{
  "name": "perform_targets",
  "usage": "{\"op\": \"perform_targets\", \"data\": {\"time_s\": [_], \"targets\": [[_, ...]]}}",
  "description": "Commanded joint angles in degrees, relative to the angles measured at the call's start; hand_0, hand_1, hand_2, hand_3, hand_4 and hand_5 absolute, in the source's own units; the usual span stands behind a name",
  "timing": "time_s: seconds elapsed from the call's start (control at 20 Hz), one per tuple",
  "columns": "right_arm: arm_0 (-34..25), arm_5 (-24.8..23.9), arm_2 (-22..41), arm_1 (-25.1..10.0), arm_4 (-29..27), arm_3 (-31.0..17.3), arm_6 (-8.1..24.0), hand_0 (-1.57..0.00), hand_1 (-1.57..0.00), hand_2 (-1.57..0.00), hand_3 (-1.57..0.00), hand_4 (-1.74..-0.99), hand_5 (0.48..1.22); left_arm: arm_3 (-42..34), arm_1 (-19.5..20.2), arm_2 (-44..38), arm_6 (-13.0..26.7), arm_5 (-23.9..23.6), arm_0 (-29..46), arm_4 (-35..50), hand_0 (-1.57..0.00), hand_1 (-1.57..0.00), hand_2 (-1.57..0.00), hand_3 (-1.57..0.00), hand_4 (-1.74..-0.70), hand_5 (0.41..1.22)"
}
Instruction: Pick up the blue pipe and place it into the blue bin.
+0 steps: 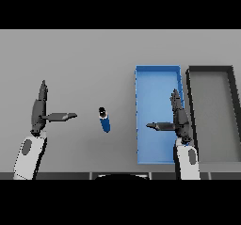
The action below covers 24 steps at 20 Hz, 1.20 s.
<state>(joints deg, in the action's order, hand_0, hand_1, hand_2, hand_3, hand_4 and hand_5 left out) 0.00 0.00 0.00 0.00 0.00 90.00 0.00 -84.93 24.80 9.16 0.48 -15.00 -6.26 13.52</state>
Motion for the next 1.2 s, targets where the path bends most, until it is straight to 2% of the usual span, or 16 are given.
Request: {"op": "perform_targets", "data": {"time_s": [0.0,0.25,0.3,0.35,0.4,0.55,0.7,0.9,1.05,1.15], "targets": [[-0.24,-0.09,-0.07,-0.01,-0.03,-0.15,0.17,0.0,0.0,0.0,0.0,-1.21,0.594,0.16,-0.04,-0.05,-0.11,-0.02,-0.22,0.02,0.0,0.0,0.0,0.0,-0.97,0.594],[-2.4,-0.47,-0.75,-0.19,-0.02,-1.88,1.0,0.0,0.0,0.0,0.0,-1.21,0.594,2.03,-0.24,-0.41,-0.42,0.29,-1.87,0.0,0.0,0.0,0.0,0.0,-0.97,0.594],[-2.32,0.75,1.29,-4.38,4.34,-0.48,-1.49,0.0,0.0,0.0,0.0,-1.21,0.594,1.88,3.51,1.83,-3.16,7.27,-1.67,-0.36,0.0,0.0,0.0,0.0,-0.97,0.594],[-1.06,1.61,3.05,-6.57,7.29,0.57,-3.7,0.0,0.0,0.0,0.0,-1.206,0.592,2.53,6.5,2.51,-4.64,12.13,-1.64,-0.09,0.0,0.0,0.0,0.0,-0.97,0.595],[-0.57,2.08,4.36,-7.72,9.26,1.48,-4.45,0.0,0.0,0.0,0.0,-1.198,0.589,3.29,8.3,2.83,-5.83,15.21,-1.83,-0.02,0.0,0.0,0.0,0.0,-0.97,0.596],[0.24,2.75,5.98,-8.8,11.32,3.03,-3.67,0.0,0.0,0.0,0.0,-1.19,0.586,4.19,10.18,3.65,-6.88,19.1,-2.8,-0.17,0.0,0.0,0.0,0.0,-0.97,0.597],[0.48,2.73,6.0,-9.69,12.07,3.58,-3.16,0.0,0.0,0.0,0.0,-1.182,0.583,1.31,10.96,5.06,-9.79,21.58,-0.75,-0.08,0.0,0.0,0.0,0.0,-0.97,0.59],[-0.38,2.66,6.09,-8.65,11.2,3.94,-1.85,0.0,0.0,0.0,0.0,-1.2,0.58,-4.44,13.28,8.29,-8.64,26.64,1.74,0.83,0.0,0.0,0.0,0.0,-0.99,0.566],[1.12,3.13,6.16,-8.32,10.44,4.54,-3.24,0.0,0.0,0.0,0.0,-1.225,0.58,-9.62,13.99,12.23,-2.46,27.72,2.51,-0.48,0.0,0.0,0.0,0.0,-1.02,0.512],[0.09,3.29,5.76,-8.33,10.0,3.57,-2.49,0.0,0.0,0.0,0.0,-1.228,0.573,-10.58,13.97,14.06,0.44,28.94,2.27,-0.84,0.0,0.0,0.0,0.0,-1.05,0.483]]}}
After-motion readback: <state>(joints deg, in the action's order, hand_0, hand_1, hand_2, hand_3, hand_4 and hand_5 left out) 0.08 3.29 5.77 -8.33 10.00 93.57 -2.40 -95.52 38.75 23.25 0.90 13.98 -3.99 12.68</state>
